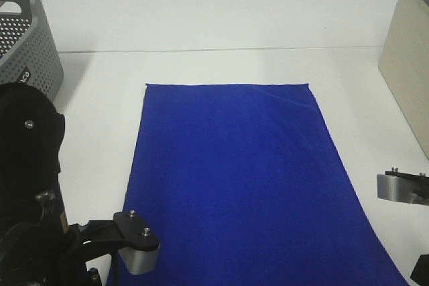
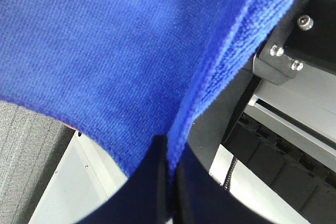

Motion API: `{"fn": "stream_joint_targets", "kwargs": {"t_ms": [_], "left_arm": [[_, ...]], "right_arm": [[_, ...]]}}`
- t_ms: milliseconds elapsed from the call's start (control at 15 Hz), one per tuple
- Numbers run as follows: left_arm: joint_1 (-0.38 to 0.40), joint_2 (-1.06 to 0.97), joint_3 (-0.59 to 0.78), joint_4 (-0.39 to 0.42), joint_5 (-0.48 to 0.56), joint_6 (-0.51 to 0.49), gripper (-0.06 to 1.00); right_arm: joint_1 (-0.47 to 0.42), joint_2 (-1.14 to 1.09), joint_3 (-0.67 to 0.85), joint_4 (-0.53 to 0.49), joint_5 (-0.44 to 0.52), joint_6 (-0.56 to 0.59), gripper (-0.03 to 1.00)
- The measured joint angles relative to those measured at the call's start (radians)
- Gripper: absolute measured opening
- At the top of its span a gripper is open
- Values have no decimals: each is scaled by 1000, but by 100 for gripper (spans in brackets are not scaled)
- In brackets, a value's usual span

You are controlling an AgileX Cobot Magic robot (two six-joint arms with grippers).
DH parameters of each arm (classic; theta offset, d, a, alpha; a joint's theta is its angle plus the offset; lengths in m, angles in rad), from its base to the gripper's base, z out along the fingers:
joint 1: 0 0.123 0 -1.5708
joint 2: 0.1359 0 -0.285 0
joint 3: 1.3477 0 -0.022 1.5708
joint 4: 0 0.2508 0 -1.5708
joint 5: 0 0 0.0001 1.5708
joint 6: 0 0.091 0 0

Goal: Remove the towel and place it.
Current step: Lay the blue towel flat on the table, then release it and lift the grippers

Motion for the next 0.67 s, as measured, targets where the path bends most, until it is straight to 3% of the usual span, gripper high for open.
{"fn": "stream_joint_targets", "kwargs": {"t_ms": [333, 667], "left_arm": [[-1, 0, 0, -1, 0, 0, 0], [-1, 0, 1, 5, 2, -1, 2]], "right_arm": [[0, 0, 0, 0, 0, 14, 3], [0, 0, 0, -18, -1, 19, 22]]}}
